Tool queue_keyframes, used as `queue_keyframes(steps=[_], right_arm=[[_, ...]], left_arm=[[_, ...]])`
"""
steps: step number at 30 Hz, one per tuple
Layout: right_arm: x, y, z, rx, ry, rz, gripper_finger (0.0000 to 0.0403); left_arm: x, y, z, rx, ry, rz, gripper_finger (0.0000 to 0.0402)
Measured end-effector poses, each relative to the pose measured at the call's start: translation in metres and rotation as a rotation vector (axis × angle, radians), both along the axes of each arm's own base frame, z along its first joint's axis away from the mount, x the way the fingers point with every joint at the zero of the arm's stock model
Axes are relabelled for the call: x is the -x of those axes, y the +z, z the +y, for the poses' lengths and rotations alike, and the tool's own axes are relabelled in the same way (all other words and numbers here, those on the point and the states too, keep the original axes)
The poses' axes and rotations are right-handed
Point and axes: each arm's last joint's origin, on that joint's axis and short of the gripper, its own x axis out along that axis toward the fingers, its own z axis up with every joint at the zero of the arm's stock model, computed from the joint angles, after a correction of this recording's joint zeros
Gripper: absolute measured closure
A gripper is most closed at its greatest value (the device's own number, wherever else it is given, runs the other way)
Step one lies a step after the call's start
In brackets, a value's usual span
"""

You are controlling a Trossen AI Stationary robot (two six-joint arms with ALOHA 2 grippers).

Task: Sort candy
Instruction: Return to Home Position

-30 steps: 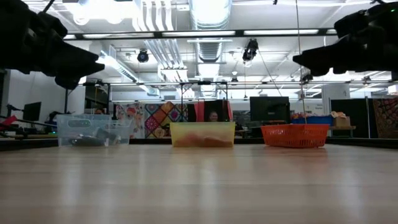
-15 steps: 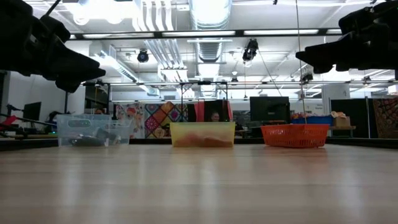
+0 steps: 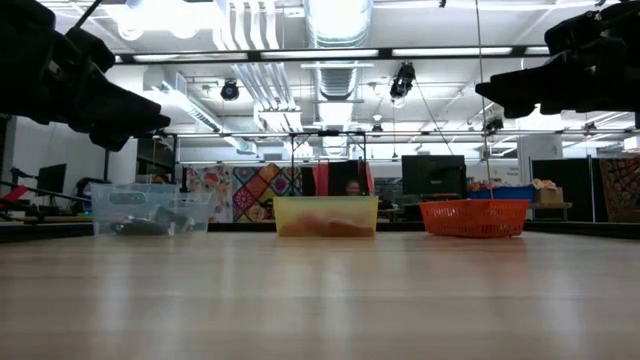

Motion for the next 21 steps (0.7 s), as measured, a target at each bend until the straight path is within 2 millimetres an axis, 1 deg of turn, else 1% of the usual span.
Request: queue_keyframes(steps=[6, 8, 12, 14, 16, 18, 19, 21], right_arm=[[0.000, 0.000, 0.000, 0.002, 0.000, 0.000, 0.0204], [0.000, -0.001, 0.000, 0.036, -0.004, 0.005, 0.0204], [0.005, 0.000, 0.008, 0.047, 0.030, -0.007, 0.0204], [0.007, 0.003, 0.013, 0.007, 0.043, -0.040, 0.0204], [0.009, 0.005, 0.016, -0.010, -0.041, -0.060, 0.0204], [0.010, 0.005, 0.016, -0.065, -0.140, -0.070, 0.0204], [0.010, 0.004, 0.016, -0.091, -0.163, -0.069, 0.0204], [0.011, 0.001, 0.018, -0.102, -0.151, -0.039, 0.0204]], left_arm=[[0.000, 0.000, 0.000, 0.000, 0.000, 0.000, 0.0246], [0.000, 0.000, 0.000, 0.000, 0.000, 0.000, 0.0246], [0.000, 0.000, 0.000, 0.000, -0.001, 0.000, 0.0246], [0.000, 0.000, 0.000, 0.000, -0.001, 0.001, 0.0246], [0.000, 0.000, 0.000, 0.000, -0.001, 0.000, 0.0246], [0.000, 0.000, 0.000, 0.000, -0.001, 0.001, 0.0246], [0.000, 0.000, 0.000, 0.000, -0.001, 0.001, 0.0246], [0.000, 0.000, 0.000, 0.000, -0.001, 0.002, 0.0246]])
